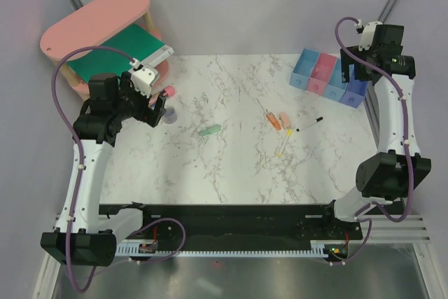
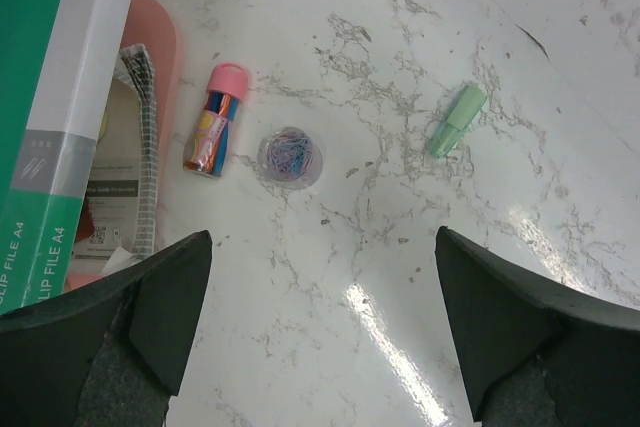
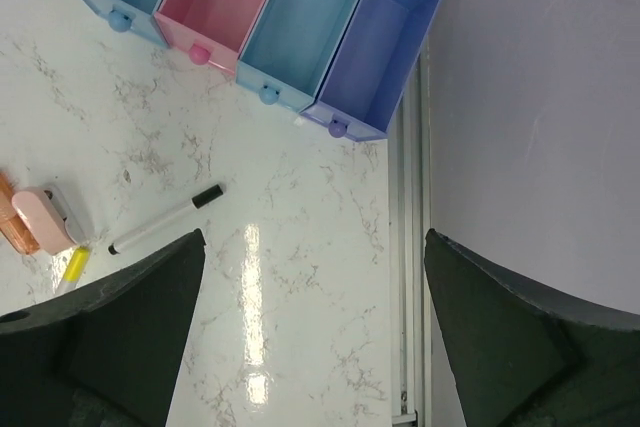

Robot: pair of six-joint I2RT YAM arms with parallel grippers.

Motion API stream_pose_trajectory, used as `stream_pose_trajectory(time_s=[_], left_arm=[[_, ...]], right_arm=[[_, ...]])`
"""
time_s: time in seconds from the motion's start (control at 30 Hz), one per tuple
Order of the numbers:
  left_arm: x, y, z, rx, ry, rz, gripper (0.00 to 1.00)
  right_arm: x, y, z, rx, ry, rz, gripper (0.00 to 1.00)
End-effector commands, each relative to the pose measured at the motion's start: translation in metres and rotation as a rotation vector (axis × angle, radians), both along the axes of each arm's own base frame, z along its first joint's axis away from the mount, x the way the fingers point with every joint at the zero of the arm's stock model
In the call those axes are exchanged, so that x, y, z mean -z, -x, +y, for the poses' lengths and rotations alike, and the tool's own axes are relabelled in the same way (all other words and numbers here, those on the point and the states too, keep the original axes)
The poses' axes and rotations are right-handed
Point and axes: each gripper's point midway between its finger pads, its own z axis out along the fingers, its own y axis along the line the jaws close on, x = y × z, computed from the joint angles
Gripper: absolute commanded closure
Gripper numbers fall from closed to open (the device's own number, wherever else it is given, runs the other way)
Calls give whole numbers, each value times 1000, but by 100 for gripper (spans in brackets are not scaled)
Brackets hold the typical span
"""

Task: Sort the stationery into containers
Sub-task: Move the storage box to the center of the board.

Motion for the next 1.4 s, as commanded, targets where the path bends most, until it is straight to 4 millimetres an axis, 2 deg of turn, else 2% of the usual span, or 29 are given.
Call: stream_pose_trajectory(time_s=[0.0,0.07,0.17,0.2,0.23,0.27,0.3,0.33,0.37,0.4,0.43,0.47,0.5,0.57,0.6,0.67,0.7,0.8,0.97,1.0,1.07,1.1,1.17,1.2,1.37], left_arm=[[-8,4,-5,-1,38,-9,0],[-9,3,-5,6,35,-11,0],[-11,3,-6,23,29,-22,0],[-11,3,-7,26,27,-23,0],[-11,3,-7,32,25,-25,0],[-12,5,-9,50,19,-31,0],[-11,7,-10,64,17,-29,0],[-10,8,-11,73,17,-27,0],[-11,11,-15,106,12,-33,0],[-12,14,-16,122,9,-40,0],[-10,18,-17,133,8,-38,0],[-10,21,-20,157,5,-45,0],[-13,25,-21,169,0,-61,0],[-9,30,-23,200,-14,-67,0],[-8,33,-22,207,-23,-74,0],[-3,40,-22,227,-46,-81,0],[-2,42,-22,232,-54,-85,0],[3,48,-18,238,-89,-92,0],[2,50,-10,212,-131,-102,0],[1,50,-9,208,-134,-103,0],[-2,49,-8,201,-138,-108,0],[-4,49,-8,200,-138,-112,1],[-3,48,-9,200,-132,-107,1],[-3,48,-9,202,-129,-106,1],[-6,45,-12,212,-116,-104,1]], right_arm=[[-46,-3,6,4,-17,-158,2],[-42,-2,2,-1,6,-144,2],[-35,-17,-5,32,17,-135,5],[-18,-28,-14,85,18,-96,5],[-27,-38,-18,104,19,-117,5],[-22,-46,-21,121,15,-107,4],[5,-60,-27,150,7,-44,4],[-3,-72,-28,171,-16,-75,4],[5,-82,-27,178,-34,-67,4],[33,-96,-28,187,-54,-13,4],[32,-106,-29,192,-63,-32,4],[41,-114,-25,178,-53,-23,4],[64,-126,-26,179,-36,11,3],[74,-139,-28,190,-21,14,5],[95,-147,-27,180,-31,44,5],[100,-159,-23,158,-57,31,5],[113,-167,-23,150,-69,35,6],[120,-187,-16,113,-110,-11,7],[135,-206,-8,94,-168,-47,9],[149,-208,-6,87,-179,-27,9],[159,-212,-5,82,-182,-25,11],[171,-210,-3,80,-187,-6,13],[177,-213,-4,76,-184,-19,15],[187,-210,-2,75,-187,-1,18],[204,-207,-1,82,-195,20,20]])
